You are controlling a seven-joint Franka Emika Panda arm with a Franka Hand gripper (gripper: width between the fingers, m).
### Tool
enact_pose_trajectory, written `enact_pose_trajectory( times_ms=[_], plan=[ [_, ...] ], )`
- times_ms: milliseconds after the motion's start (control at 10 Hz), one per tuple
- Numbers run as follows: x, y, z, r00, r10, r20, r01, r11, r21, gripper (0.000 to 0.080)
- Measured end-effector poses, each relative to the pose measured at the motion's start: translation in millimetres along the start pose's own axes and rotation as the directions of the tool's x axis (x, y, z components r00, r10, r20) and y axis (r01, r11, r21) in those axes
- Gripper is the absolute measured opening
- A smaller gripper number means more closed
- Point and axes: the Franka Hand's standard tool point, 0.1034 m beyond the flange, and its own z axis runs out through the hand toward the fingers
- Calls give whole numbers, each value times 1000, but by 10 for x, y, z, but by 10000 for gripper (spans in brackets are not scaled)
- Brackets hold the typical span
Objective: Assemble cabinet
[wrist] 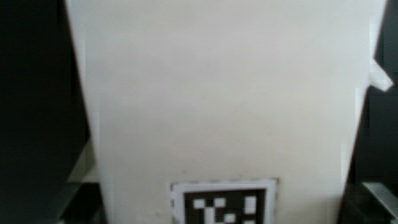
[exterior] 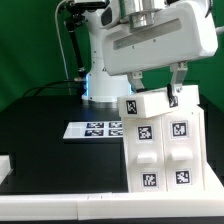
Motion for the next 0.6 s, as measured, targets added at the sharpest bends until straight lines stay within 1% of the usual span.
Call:
enact_pose_trajectory(
  times_ms=[400, 500, 600],
  plan=[
    [-79, -12, 26, 975, 221, 27, -221, 975, 3, 557],
    [-91, -13, 31, 958, 286, 34, -287, 958, 3, 557],
    [-116, -13, 39, 920, 389, 42, -390, 921, 1, 557]
  ],
)
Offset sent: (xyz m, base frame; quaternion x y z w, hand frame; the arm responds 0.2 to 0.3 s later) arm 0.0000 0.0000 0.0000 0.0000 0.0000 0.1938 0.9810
